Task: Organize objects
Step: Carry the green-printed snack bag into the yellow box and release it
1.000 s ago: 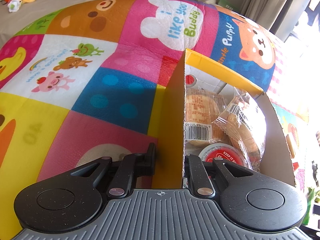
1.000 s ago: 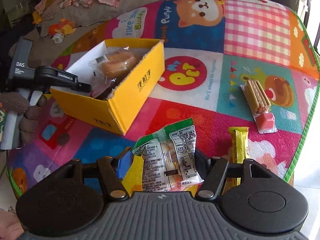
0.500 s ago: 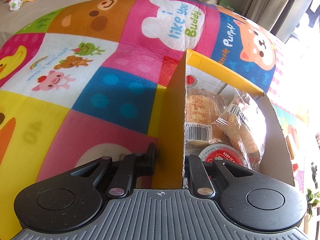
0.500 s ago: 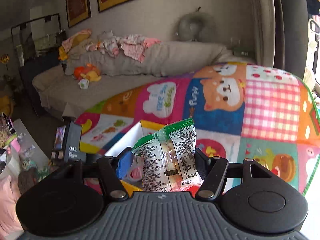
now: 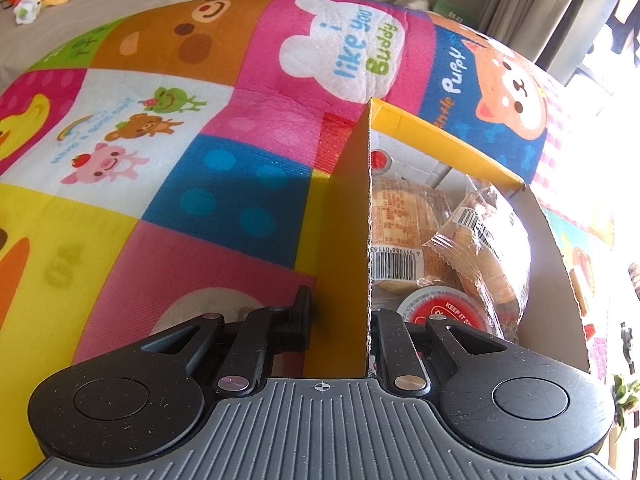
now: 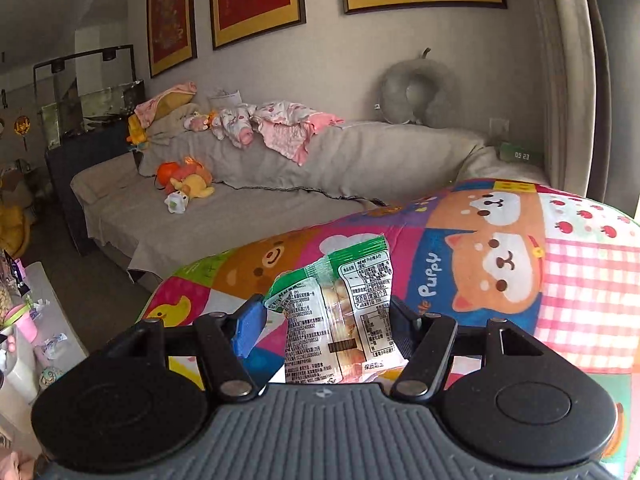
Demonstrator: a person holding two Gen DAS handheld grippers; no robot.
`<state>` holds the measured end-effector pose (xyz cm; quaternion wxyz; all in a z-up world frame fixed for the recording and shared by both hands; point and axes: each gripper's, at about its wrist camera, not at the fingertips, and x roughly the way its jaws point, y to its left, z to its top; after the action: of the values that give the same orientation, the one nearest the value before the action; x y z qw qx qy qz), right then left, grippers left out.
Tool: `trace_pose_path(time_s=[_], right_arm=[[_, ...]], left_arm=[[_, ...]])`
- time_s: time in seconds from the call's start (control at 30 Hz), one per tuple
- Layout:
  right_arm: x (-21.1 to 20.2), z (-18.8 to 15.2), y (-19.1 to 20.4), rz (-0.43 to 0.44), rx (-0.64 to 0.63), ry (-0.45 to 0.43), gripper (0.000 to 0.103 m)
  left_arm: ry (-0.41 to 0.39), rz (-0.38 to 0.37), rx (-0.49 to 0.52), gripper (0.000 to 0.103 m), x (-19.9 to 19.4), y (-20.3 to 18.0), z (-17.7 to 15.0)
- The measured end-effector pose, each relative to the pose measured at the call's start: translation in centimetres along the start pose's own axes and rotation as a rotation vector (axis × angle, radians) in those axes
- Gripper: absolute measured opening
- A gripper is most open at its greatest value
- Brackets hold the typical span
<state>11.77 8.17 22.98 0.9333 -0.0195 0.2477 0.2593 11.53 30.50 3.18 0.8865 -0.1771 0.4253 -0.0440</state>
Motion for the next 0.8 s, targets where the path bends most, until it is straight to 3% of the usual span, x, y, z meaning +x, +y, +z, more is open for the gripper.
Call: trace_pose_path(time_s=[0.3, 0.43, 0.6, 0.8], right_arm=[[5.9, 0.1, -0.6, -0.009, 0.092, 0.091, 0.065], [7.0, -0.7, -1.2, 0.033, 0.143, 0.111, 0.071], [6.8, -1.8, -2.6, 0.011, 0.177, 0.131, 0.071], [4.6, -4.2, -6.1, -0.08, 0.195, 0.163, 0.074]], left_arm=[[-0.001, 0.0, 0.002, 0.017, 0.0, 0.0, 0.0], [0.0, -0.001, 0.0, 0.017, 0.0, 0.0, 0.0], [0.001, 0.005, 0.002, 0.016, 0.0, -0.1, 0.0], [0.002, 0.014, 0.011, 0.016, 0.0, -0.3, 0.0]])
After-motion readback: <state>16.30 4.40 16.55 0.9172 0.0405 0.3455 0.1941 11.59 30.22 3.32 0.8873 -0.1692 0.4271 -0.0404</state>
